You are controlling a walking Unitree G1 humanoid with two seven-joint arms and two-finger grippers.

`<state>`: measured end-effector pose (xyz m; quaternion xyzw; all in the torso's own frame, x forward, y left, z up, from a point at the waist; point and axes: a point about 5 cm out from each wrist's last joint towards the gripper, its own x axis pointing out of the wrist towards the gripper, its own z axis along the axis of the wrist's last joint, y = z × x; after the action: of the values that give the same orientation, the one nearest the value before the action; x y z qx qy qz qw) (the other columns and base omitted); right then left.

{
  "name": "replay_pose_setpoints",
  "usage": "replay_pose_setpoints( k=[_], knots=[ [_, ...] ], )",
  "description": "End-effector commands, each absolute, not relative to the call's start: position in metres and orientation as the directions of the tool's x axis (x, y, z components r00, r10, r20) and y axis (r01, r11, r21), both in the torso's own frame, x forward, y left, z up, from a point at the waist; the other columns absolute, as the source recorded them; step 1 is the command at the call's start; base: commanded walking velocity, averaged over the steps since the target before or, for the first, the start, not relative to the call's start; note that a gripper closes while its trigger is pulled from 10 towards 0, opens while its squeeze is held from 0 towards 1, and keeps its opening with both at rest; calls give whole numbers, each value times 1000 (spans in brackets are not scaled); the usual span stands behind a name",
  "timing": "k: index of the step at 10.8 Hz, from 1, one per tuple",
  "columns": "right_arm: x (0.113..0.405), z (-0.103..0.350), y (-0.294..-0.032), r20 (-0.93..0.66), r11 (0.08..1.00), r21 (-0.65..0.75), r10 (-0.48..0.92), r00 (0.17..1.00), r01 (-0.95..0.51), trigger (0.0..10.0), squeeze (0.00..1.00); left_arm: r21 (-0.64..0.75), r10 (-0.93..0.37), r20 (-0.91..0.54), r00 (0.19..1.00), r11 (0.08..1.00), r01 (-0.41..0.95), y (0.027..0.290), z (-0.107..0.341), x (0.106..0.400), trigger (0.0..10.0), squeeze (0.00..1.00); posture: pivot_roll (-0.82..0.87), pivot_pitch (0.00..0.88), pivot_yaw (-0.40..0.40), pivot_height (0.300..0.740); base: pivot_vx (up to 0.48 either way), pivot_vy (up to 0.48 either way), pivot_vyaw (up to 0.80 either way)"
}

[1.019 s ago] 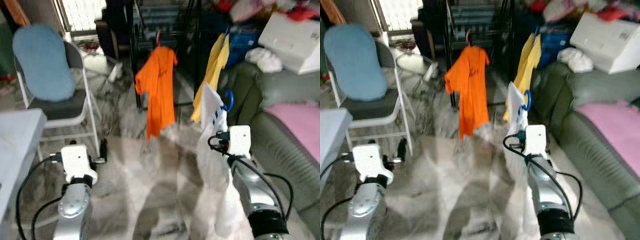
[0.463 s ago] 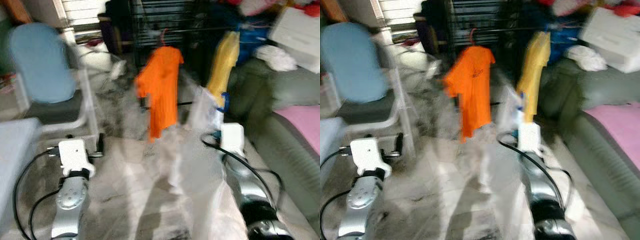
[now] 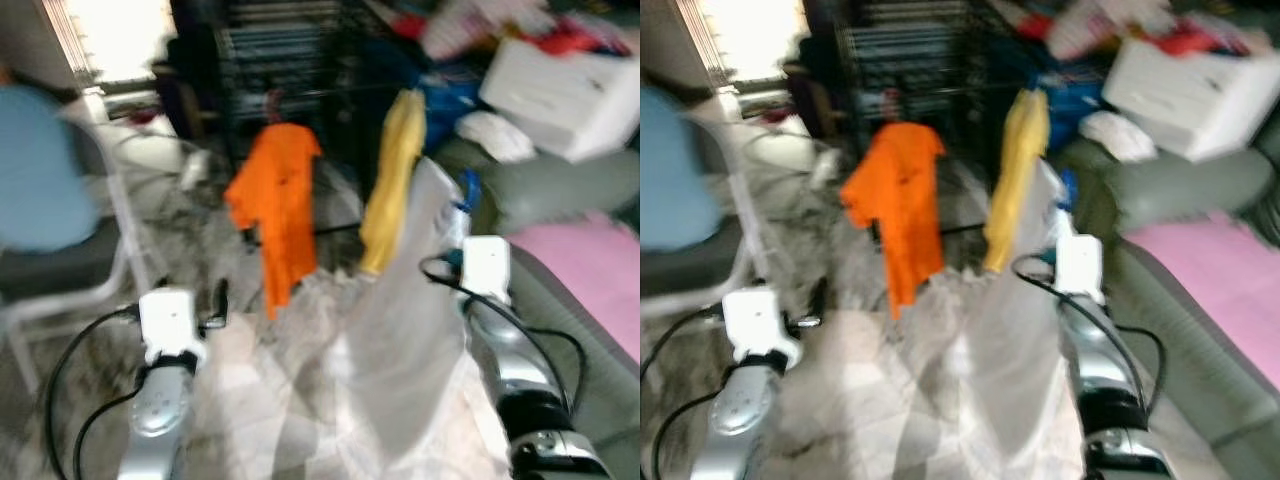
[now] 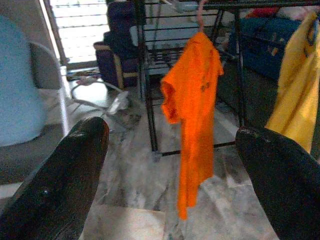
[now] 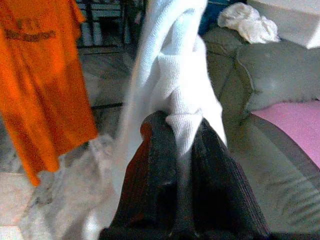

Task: Hang hanger

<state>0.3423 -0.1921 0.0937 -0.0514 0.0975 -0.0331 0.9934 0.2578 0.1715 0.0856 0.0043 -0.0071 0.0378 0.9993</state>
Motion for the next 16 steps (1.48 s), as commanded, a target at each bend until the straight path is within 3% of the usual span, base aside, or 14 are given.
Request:
replay_pose_setpoints(
  k=[1,7,12,16],
  knots=[
    [344,101,-197,-154,991,-116,-84,985,66,10000,0,-2,66,5,998,998,-66,165,85,258,10000,0,-23,0,5,740,285,0,769],
    [343,99,-195,-163,994,-99,-67,984,51,10000,0,8,56,-18,998,998,-56,165,84,255,10000,0,-21,0,11,740,277,0,608],
    [345,101,-202,-166,991,-105,-100,981,84,10000,0,-2,30,-30,999,1000,-30,158,83,256,10000,0,-31,0,5,740,278,0,0],
    [347,104,-200,-159,992,-111,-83,984,66,10000,0,-9,39,-32,999,999,-39,157,83,258,10000,0,-36,0,-7,740,297,0,-355]
  ],
)
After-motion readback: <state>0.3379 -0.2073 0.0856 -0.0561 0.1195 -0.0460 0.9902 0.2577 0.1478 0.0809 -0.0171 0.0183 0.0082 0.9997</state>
